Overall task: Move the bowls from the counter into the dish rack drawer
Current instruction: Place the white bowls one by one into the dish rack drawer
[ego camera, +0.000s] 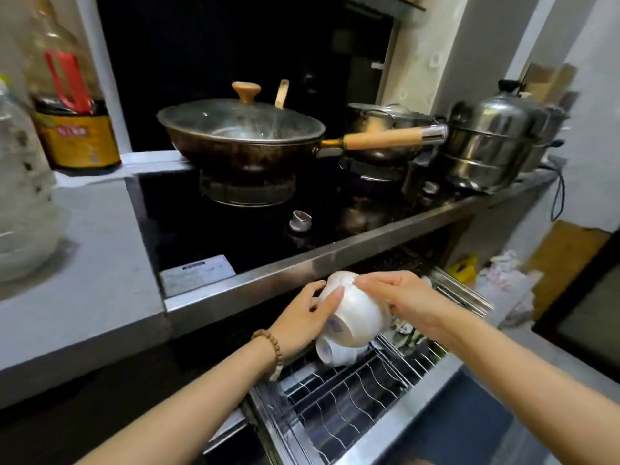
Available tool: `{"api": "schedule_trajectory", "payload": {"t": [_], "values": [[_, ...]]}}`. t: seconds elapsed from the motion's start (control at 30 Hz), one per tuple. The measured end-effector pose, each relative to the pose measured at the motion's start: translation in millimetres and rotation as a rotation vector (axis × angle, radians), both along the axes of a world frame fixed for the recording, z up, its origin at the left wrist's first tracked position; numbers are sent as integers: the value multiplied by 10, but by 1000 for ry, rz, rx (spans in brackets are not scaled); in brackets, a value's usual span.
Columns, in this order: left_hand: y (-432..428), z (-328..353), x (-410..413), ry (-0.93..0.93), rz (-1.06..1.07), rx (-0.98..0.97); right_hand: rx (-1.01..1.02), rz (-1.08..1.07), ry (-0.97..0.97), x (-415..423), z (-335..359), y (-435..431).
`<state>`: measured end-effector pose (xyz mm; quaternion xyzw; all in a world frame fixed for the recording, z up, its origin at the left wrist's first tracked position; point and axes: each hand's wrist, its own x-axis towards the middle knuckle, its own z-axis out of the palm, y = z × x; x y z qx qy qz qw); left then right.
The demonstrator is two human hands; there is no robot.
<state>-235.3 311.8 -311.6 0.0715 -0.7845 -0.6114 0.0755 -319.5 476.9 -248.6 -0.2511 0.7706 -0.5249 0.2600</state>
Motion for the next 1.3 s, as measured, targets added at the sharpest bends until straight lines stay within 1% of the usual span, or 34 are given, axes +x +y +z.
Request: {"api": "schedule_trajectory", "payload": {"t": [0.13, 0.27, 0.53, 0.77, 0.97, 1.2, 1.3], "values": [[28, -571, -100, -77, -2, 2, 33, -71, -145, -173, -627, -48], [-34, -1011, -181, -123, 17, 25, 65, -83, -266, -314, -1177, -210], [-197, -1639, -417, -186, 63, 66, 94, -95, -487, -644, -1807, -507], [-232, -1999, -633, -240, 87, 62, 101, -139, -532, -897, -2206, -565], [-234, -2166, -750, -236, 95, 56, 122, -68, -543, -1047, -2342, -545], [-246, -2332, -842, -287, 80, 50, 184, -130, -420, -1127, -2475, -526], [-245, -2391, -876, -303, 80, 32, 229, -133, -320, -1144, -2499, -501]]}}
